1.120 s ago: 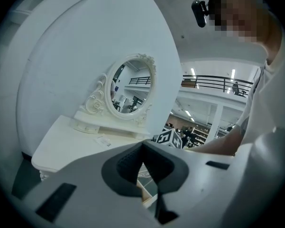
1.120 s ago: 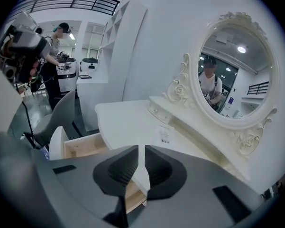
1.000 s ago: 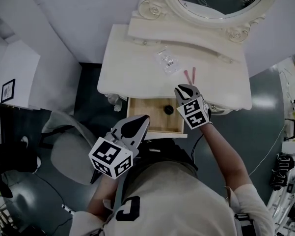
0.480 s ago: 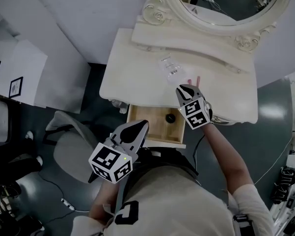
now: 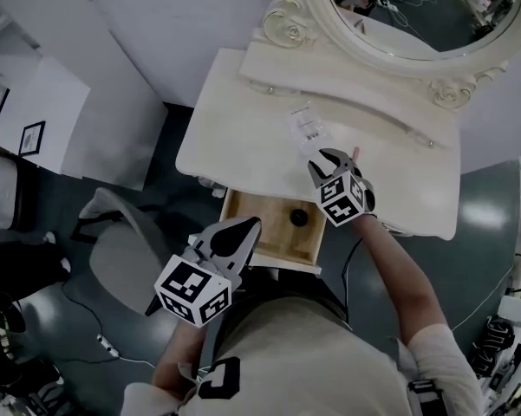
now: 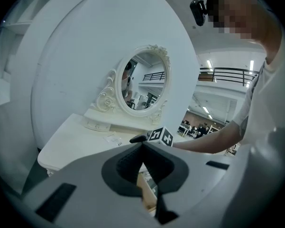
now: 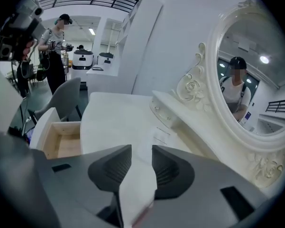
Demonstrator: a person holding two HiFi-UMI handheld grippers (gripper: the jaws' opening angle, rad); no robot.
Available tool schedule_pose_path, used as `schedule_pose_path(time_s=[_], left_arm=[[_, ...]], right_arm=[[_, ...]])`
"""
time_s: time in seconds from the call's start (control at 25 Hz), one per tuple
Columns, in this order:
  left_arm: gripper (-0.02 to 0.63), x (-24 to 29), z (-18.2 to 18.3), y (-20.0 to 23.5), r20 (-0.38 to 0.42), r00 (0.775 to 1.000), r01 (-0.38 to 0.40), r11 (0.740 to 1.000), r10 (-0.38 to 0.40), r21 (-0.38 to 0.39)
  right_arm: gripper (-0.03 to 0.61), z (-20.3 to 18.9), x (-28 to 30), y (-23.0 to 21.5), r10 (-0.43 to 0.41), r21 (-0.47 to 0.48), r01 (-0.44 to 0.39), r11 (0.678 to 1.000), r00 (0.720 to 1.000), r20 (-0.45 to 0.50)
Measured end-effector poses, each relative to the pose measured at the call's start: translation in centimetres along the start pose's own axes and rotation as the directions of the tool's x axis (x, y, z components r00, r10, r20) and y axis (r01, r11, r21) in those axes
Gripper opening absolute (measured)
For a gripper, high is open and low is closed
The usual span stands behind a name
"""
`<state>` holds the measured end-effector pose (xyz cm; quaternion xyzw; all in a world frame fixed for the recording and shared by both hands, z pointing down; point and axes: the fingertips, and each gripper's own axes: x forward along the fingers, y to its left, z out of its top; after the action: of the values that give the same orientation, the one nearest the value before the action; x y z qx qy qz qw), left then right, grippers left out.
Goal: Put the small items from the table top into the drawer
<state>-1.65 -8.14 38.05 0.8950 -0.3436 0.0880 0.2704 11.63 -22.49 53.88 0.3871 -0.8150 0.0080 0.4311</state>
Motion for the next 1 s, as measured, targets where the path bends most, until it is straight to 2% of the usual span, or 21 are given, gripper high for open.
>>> schedule_pose_path(time_s=[0.24,0.6,1.0], left_arm=[[0.055,0.3,-0.1,0.9,-0.004,1.000,-0.022,1.000,0.022,-0.019],[0.055,-0.1,-0.5,2.5,-0.013,0.998,-0.056,0.997,0.056,-0.045],[0.055,-0.6,-0.8,3.3,-0.009,0.998,-0.070,0.995,0.069,-0.066]], right_arm=[[0.123,-0.7,2.5,0.2,0.031,-0.073,-0.034,0.997,0.998,-0.049],[0.123,-2.1,5.7,0.5,0.039,-0.212,-0.063,0.975,0.993,-0.112],[0.122,-2.6,7.0,0.4,0.036,-0.295,-0.081,0.952,0.987,-0.155]])
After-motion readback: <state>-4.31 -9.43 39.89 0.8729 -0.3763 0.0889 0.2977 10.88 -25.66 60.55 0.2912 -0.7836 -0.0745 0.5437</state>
